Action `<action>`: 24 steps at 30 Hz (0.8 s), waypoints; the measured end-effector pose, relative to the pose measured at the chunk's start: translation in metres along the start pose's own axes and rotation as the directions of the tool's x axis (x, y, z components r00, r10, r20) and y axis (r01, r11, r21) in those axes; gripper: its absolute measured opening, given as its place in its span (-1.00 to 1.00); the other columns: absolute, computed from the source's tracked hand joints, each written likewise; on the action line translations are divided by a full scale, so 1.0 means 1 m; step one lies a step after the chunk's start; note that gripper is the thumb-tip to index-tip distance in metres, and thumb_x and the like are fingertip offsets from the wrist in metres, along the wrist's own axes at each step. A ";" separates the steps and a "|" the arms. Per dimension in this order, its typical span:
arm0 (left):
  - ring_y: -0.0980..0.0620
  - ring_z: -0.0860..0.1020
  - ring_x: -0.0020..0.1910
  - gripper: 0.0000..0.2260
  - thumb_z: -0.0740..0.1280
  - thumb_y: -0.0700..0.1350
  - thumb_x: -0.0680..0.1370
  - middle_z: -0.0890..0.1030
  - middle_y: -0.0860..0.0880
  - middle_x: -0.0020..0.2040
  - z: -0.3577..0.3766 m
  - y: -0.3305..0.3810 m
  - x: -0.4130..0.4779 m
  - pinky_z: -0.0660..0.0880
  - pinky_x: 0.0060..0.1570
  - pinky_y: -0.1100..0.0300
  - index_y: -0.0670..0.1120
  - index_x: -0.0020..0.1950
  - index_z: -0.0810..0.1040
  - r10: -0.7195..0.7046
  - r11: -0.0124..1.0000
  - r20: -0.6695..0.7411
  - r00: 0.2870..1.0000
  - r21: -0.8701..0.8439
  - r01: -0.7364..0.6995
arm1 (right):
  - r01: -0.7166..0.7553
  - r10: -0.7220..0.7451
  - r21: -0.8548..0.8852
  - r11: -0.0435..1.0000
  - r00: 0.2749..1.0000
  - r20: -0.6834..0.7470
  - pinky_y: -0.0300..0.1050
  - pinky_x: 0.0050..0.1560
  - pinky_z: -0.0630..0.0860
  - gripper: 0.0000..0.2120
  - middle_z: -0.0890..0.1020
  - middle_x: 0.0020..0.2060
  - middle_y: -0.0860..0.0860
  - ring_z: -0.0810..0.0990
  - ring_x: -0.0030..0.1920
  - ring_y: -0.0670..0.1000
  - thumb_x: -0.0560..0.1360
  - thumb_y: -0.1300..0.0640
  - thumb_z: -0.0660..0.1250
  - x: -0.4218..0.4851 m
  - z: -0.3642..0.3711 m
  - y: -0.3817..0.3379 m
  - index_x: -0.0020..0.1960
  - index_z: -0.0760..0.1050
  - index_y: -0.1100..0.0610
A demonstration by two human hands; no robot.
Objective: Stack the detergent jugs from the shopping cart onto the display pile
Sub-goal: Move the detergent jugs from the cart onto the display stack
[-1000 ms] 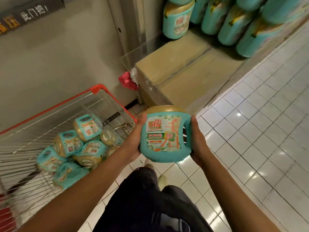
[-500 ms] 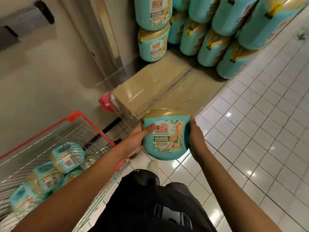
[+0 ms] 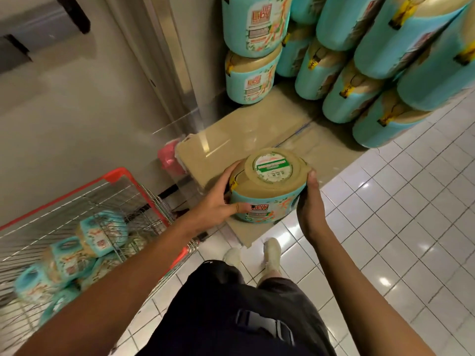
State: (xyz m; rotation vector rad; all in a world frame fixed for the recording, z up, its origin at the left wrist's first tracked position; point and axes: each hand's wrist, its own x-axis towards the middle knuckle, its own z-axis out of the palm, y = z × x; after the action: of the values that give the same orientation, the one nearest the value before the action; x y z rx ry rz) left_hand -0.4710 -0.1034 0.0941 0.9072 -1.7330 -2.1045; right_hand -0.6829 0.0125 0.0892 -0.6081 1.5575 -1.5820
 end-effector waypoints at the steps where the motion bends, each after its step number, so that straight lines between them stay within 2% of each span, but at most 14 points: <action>1: 0.08 0.37 0.58 0.00 0.67 0.06 0.39 0.36 0.17 0.59 0.000 -0.002 0.004 0.43 0.51 -0.07 0.26 0.68 0.14 -0.003 1.000 -0.002 1.000 0.017 0.003 | 0.015 -0.015 0.002 1.000 1.000 0.015 0.05 0.50 0.43 -0.42 0.59 0.41 0.09 0.51 0.48 0.10 0.71 -0.32 0.02 0.005 -0.004 0.003 0.48 0.45 0.04; 4: 0.14 0.40 0.55 0.03 0.71 0.14 0.30 0.35 0.29 0.56 0.002 0.001 0.021 0.45 0.49 -0.10 0.47 0.59 0.16 -0.017 0.997 -0.077 0.997 0.078 0.023 | 0.006 -0.003 -0.051 0.999 0.997 0.072 0.21 0.62 0.25 -0.41 0.48 0.50 0.15 0.40 0.55 0.11 0.73 -0.18 -0.05 0.028 -0.016 0.007 0.58 0.31 0.18; 7: 0.09 0.40 0.55 0.06 0.72 0.19 0.24 0.34 0.20 0.59 0.004 0.006 0.041 0.45 0.49 -0.14 0.51 0.57 0.16 0.004 0.993 -0.143 0.990 0.117 0.013 | -0.007 0.017 -0.078 0.997 0.992 0.126 0.21 0.63 0.23 -0.31 0.48 0.49 0.17 0.40 0.56 0.11 0.70 -0.27 -0.01 0.053 -0.023 0.003 0.57 0.30 0.23; 9: 0.08 0.43 0.53 0.07 0.73 0.20 0.20 0.36 0.16 0.59 0.004 0.010 0.054 0.47 0.47 -0.16 0.51 0.56 0.18 0.022 0.992 -0.193 0.981 0.124 0.002 | -0.018 0.027 -0.065 0.998 0.988 0.149 0.03 0.58 0.34 -0.27 0.52 0.47 0.12 0.43 0.54 0.07 0.67 -0.35 0.05 0.072 -0.026 -0.004 0.56 0.34 0.20; 11: 0.11 0.44 0.52 0.04 0.73 0.19 0.23 0.39 0.21 0.57 0.004 0.015 0.067 0.48 0.46 -0.11 0.52 0.54 0.19 0.042 0.988 -0.217 0.975 0.157 -0.008 | -0.055 0.063 -0.046 0.997 0.983 0.170 -0.24 0.42 0.45 -0.33 0.57 0.44 0.01 0.48 0.50 -0.05 0.68 -0.37 0.07 0.088 -0.027 -0.012 0.54 0.41 0.10; 12: 0.15 0.44 0.52 0.02 0.72 0.18 0.25 0.41 0.26 0.55 0.004 0.018 0.073 0.49 0.46 -0.05 0.52 0.54 0.19 0.044 0.985 -0.224 0.974 0.171 -0.005 | -0.083 0.088 -0.032 0.996 0.976 0.201 -0.33 0.34 0.47 -0.42 0.61 0.41 -0.06 0.51 0.47 -0.12 0.71 -0.32 0.05 0.097 -0.026 -0.016 0.52 0.45 0.03; 14: 0.25 0.42 0.50 0.01 0.71 0.15 0.30 0.41 0.37 0.50 0.004 0.024 0.086 0.48 0.43 0.18 0.47 0.57 0.17 0.038 0.983 -0.245 0.969 0.183 0.008 | -0.142 0.136 0.005 0.990 0.962 0.236 -0.38 0.25 0.51 -0.55 0.65 0.36 -0.16 0.56 0.40 -0.20 0.75 -0.23 0.03 0.115 -0.025 -0.021 0.46 0.51 -0.08; 15: 0.29 0.41 0.50 0.02 0.71 0.11 0.33 0.41 0.37 0.51 0.004 0.027 0.094 0.46 0.40 0.29 0.41 0.61 0.16 0.037 0.984 -0.259 0.965 0.178 0.010 | -0.166 0.158 0.018 0.986 0.962 0.222 -0.33 0.27 0.54 -0.56 0.66 0.35 -0.15 0.57 0.39 -0.18 0.75 -0.23 0.04 0.123 -0.024 -0.026 0.44 0.53 -0.10; 16: 0.29 0.41 0.49 0.03 0.70 0.05 0.36 0.40 0.33 0.53 0.003 0.029 0.101 0.46 0.37 0.33 0.31 0.65 0.14 0.035 0.986 -0.268 0.963 0.169 0.011 | -0.190 0.179 0.031 0.981 0.962 0.207 -0.19 0.35 0.55 -0.54 0.66 0.36 -0.11 0.58 0.40 -0.13 0.74 -0.26 0.05 0.131 -0.022 -0.031 0.45 0.54 -0.09; 18: 0.25 0.42 0.50 0.03 0.69 -0.05 0.39 0.39 0.24 0.56 0.000 0.034 0.117 0.48 0.37 0.28 0.19 0.69 0.13 0.038 0.988 -0.271 0.962 0.155 0.005 | -0.246 0.221 0.071 0.967 0.942 0.253 0.13 0.53 0.42 -0.41 0.61 0.42 0.01 0.55 0.46 0.03 0.69 -0.34 0.06 0.144 -0.019 -0.040 0.53 0.48 -0.02; 19: 0.23 0.42 0.51 0.02 0.68 -0.06 0.40 0.39 0.22 0.57 -0.002 0.038 0.125 0.49 0.38 0.25 0.17 0.69 0.13 0.047 0.988 -0.271 0.961 0.155 -0.005 | -0.266 0.232 0.088 0.960 0.931 0.282 0.19 0.56 0.37 -0.35 0.60 0.44 0.05 0.54 0.48 0.07 0.67 -0.36 0.06 0.152 -0.017 -0.045 0.56 0.45 0.02; 22: 0.18 0.38 0.55 0.03 0.68 0.00 0.39 0.37 0.16 0.60 -0.006 0.052 0.147 0.44 0.47 0.15 0.15 0.70 0.12 0.063 0.985 -0.272 0.960 0.175 -0.015 | -0.276 0.233 0.109 0.955 0.925 0.301 0.07 0.48 0.48 -0.32 0.62 0.41 0.06 0.58 0.43 0.03 0.69 -0.36 -0.01 0.173 -0.014 -0.057 0.58 0.42 0.05; 24: 0.19 0.37 0.55 0.05 0.68 0.05 0.39 0.37 0.14 0.60 -0.006 0.058 0.160 0.43 0.47 0.19 0.12 0.71 0.11 0.086 0.981 -0.276 0.957 0.193 -0.032 | -0.276 0.237 0.099 0.956 0.926 0.294 -0.06 0.36 0.56 -0.33 0.64 0.39 0.02 0.61 0.39 -0.03 0.69 -0.38 -0.03 0.185 -0.014 -0.064 0.58 0.43 0.01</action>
State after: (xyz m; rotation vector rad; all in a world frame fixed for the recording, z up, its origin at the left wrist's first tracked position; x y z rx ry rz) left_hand -0.6007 -0.2137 0.1019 1.1306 -1.7987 -1.6963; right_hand -0.8103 -0.1356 0.1125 -0.5017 1.2489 -1.3291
